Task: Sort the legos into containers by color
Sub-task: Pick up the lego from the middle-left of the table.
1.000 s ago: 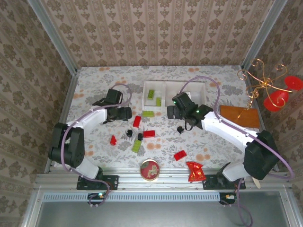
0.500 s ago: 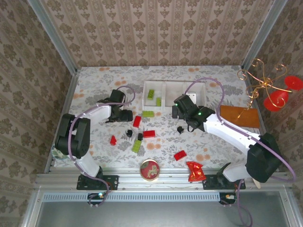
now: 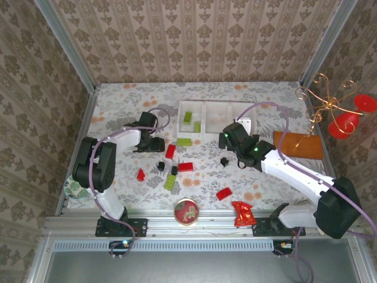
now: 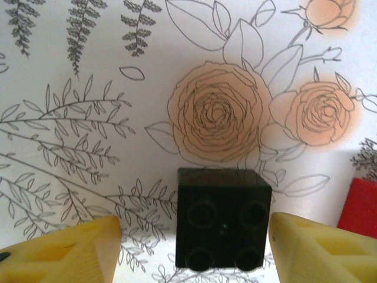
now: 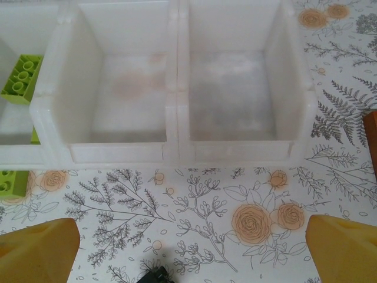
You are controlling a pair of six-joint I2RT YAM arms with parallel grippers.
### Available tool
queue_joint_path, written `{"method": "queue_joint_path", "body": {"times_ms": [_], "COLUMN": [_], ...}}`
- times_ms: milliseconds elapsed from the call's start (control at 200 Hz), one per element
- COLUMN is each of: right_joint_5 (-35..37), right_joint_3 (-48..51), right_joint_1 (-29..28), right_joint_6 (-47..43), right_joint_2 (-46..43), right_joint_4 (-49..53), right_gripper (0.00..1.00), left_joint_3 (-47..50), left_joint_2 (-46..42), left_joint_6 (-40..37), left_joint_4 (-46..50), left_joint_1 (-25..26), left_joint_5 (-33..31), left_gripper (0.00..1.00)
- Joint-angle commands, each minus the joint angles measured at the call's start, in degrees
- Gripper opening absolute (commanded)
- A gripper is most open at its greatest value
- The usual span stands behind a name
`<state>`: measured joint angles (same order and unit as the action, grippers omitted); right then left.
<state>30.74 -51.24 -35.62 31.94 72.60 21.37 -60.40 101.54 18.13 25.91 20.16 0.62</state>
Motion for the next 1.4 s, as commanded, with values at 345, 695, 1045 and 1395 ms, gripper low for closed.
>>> {"method": "queue_joint_path", "body": {"times_ms": [345, 695, 1045, 1395], "right_joint_5": [1.9, 2.1, 2.2, 2.4], "right_joint_3": [0.7, 0.4, 0.5, 2.1], "right_joint_1": [0.6, 0.5, 0.7, 1.6], "right_joint_6": [0.9, 1.0, 1.1, 4.0], "right_joint_2": [-2.7, -2.5, -2.3, -2.9], "right_joint_4": [-4.0, -4.3, -4.3, -2.9], "right_gripper": [1.0, 1.0, 1.0, 1.0], "left_joint_3": [-4.9, -4.5, -4.4, -4.3], "left_joint_2": [4.8, 4.2, 1.3, -6.2], "left_joint_6": [-2.0, -1.7, -1.2, 0.4], "left_joint_4": [2.1, 2.0, 1.8, 1.0], "left_joint_1": [1.3, 1.6, 2.1, 5.5], "left_joint_5": [-5.0, -5.1, -4.8, -4.7], "left_gripper": [0.45, 0.24, 0.12, 0.12]}}
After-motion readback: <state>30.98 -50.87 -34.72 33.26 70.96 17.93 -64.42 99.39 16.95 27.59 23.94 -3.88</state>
